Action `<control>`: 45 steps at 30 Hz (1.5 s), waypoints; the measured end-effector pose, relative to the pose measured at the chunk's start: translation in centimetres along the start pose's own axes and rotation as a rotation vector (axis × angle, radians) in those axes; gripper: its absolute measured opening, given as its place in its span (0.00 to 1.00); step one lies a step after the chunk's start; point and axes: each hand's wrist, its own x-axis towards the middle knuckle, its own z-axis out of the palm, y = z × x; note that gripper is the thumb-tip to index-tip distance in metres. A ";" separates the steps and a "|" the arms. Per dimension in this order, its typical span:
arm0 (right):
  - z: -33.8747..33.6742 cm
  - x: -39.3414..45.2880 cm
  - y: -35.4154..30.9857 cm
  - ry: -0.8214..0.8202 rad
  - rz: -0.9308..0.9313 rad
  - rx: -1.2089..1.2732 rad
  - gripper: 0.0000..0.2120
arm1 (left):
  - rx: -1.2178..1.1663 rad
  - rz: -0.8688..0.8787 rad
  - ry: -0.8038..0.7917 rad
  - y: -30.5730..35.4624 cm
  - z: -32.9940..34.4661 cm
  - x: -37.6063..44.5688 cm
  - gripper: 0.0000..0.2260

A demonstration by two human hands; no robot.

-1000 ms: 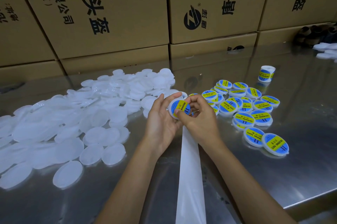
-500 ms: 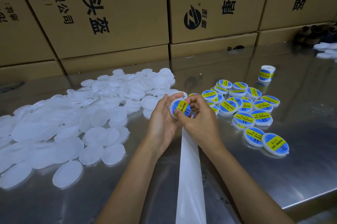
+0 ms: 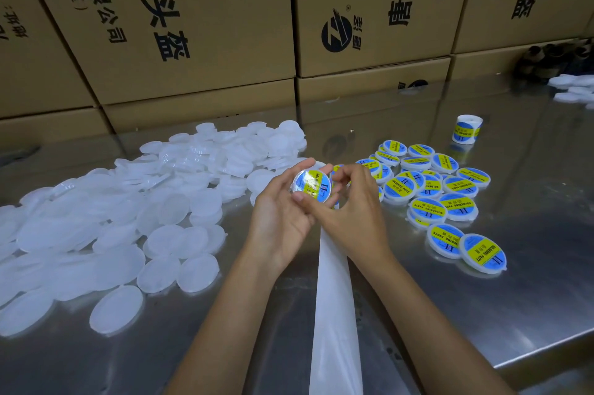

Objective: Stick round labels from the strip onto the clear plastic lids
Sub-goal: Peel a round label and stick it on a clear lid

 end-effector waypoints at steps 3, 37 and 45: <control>-0.1 0.0 0.1 -0.011 -0.007 -0.063 0.28 | 0.015 -0.003 -0.029 -0.1 0.2 -0.1 0.18; -0.2 -0.2 0.5 -0.136 -0.004 -0.131 0.24 | 0.441 0.278 0.288 -0.3 -0.7 -0.3 0.08; -0.2 -0.1 0.5 -0.093 -0.013 -0.099 0.21 | 0.538 0.277 0.298 0.1 -1.2 0.0 0.03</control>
